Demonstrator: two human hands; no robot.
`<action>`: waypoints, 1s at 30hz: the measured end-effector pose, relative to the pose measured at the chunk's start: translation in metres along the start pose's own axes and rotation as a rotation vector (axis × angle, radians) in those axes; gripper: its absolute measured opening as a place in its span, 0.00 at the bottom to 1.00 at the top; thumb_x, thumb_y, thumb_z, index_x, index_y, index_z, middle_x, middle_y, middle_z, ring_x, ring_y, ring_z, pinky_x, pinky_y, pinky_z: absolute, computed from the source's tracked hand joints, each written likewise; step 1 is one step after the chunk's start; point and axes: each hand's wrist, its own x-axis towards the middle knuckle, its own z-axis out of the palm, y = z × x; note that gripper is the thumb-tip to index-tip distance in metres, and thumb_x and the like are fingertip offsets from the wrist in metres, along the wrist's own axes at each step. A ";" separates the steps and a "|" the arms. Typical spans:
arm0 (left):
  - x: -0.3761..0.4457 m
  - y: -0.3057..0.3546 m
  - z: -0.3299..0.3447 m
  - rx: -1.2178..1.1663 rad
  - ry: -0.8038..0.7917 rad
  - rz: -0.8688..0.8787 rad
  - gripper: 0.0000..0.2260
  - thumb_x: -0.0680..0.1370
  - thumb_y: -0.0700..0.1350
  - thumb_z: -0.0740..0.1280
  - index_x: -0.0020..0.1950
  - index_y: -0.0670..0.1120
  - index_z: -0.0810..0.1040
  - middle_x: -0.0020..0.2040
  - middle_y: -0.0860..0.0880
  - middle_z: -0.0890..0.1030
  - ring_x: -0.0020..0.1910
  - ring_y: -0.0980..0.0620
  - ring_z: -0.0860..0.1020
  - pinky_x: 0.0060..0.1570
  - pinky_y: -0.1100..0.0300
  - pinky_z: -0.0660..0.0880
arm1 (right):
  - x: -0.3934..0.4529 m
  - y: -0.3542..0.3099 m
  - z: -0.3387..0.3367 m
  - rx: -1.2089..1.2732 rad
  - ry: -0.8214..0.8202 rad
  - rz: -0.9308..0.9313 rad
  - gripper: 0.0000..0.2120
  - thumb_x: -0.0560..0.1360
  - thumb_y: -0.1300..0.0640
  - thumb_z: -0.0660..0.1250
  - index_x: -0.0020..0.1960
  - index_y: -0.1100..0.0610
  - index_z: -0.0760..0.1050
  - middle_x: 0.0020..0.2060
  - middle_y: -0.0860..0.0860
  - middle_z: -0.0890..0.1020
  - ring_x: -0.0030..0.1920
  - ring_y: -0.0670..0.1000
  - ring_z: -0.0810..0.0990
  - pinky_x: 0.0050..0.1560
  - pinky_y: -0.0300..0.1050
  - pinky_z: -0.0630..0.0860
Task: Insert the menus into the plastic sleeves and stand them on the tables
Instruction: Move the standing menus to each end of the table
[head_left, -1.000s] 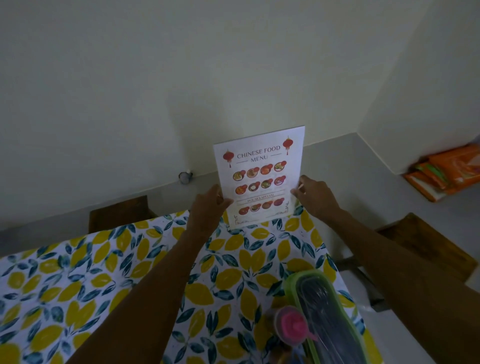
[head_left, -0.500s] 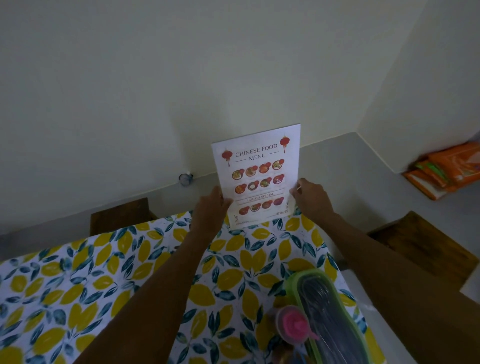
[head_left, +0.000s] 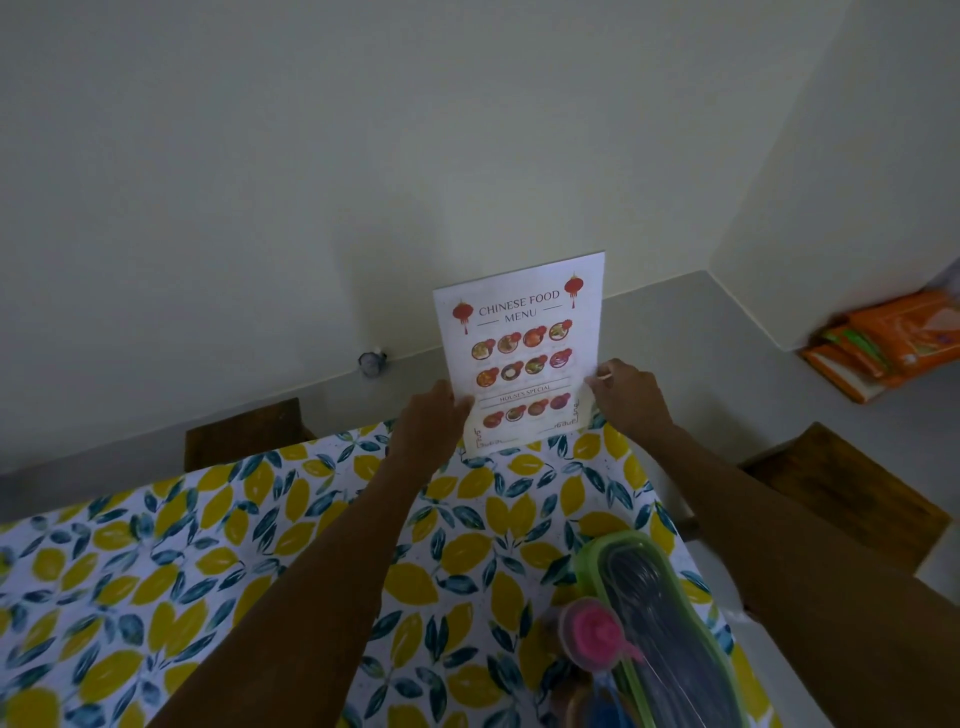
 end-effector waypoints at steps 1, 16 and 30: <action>-0.001 0.000 0.000 -0.012 -0.002 -0.019 0.17 0.81 0.56 0.59 0.54 0.42 0.71 0.46 0.45 0.80 0.38 0.48 0.77 0.37 0.56 0.72 | -0.003 0.000 -0.001 0.027 0.009 0.017 0.16 0.78 0.46 0.61 0.57 0.57 0.76 0.52 0.58 0.84 0.48 0.58 0.83 0.51 0.55 0.81; -0.110 -0.049 -0.047 0.255 0.054 0.090 0.24 0.80 0.61 0.57 0.64 0.44 0.71 0.60 0.42 0.78 0.57 0.42 0.78 0.53 0.49 0.75 | -0.140 -0.082 0.003 -0.072 -0.047 -0.197 0.15 0.78 0.49 0.62 0.61 0.56 0.74 0.54 0.58 0.82 0.55 0.60 0.80 0.54 0.53 0.78; -0.347 -0.234 -0.146 0.487 0.089 0.048 0.31 0.79 0.65 0.53 0.73 0.45 0.67 0.74 0.44 0.68 0.70 0.42 0.69 0.68 0.45 0.63 | -0.383 -0.237 0.115 -0.544 -0.232 -0.515 0.27 0.80 0.45 0.57 0.74 0.56 0.61 0.71 0.58 0.70 0.67 0.63 0.70 0.63 0.60 0.73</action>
